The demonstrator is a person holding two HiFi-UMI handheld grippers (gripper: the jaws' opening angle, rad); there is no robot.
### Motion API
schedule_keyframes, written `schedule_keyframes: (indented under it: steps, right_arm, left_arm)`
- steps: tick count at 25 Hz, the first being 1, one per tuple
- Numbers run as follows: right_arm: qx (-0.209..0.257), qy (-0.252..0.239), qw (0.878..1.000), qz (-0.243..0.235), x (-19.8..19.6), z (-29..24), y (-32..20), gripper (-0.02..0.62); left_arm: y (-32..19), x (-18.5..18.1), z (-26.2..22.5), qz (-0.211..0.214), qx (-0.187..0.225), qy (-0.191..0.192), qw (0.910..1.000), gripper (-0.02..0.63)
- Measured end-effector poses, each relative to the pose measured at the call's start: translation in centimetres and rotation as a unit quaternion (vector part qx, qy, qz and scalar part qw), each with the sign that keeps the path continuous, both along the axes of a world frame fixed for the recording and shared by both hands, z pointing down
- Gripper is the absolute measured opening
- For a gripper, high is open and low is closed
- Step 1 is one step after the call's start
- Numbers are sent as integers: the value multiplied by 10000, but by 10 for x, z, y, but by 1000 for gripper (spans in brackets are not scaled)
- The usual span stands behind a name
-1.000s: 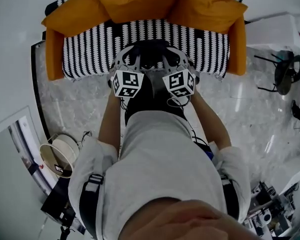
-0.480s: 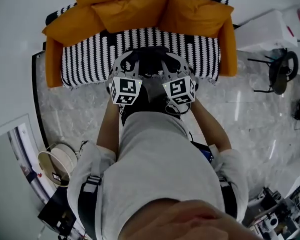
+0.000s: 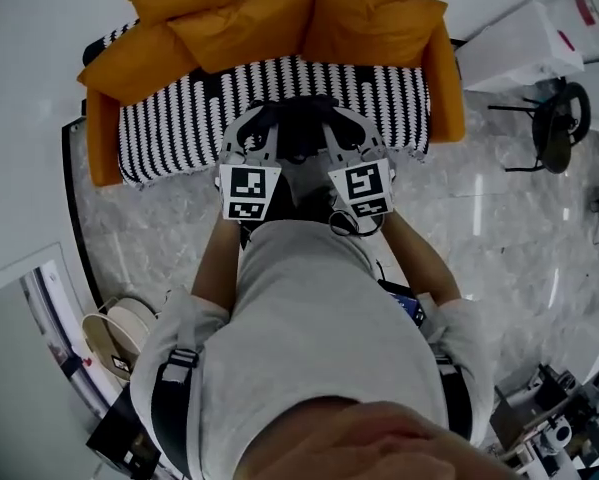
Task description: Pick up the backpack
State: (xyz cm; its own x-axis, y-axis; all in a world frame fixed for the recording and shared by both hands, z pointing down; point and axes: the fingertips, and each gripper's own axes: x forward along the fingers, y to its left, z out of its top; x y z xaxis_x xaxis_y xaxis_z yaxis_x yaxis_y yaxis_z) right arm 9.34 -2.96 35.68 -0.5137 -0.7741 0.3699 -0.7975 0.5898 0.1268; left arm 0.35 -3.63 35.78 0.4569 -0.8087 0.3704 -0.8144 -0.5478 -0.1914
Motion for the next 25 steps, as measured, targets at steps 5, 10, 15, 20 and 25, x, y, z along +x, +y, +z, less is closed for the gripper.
schedule_keyframes:
  steps: [5,10,15,20,25]
  right_arm:
    - [83,-403,9987,301,12,-14,4,63]
    - [114,-611,9970,459,17,-24,4,64]
    - [215,-737,9956,544,23,-32,4,64]
    - [242,-823,9945,601,21,-36,7,64]
    - [220,-883,9939,617,22,-36,9,64]
  left_arm:
    - [2,11,-12,-99,160,206,9996,55]
    - [3,16,-24,-65,263,332,9991,55]
    - [4,21,-34,-102,416,468,9980,55]
    - [5,19,-39,-134,472,572,9972,55]
    - [8,20,-37,-78,470,552,9973,55]
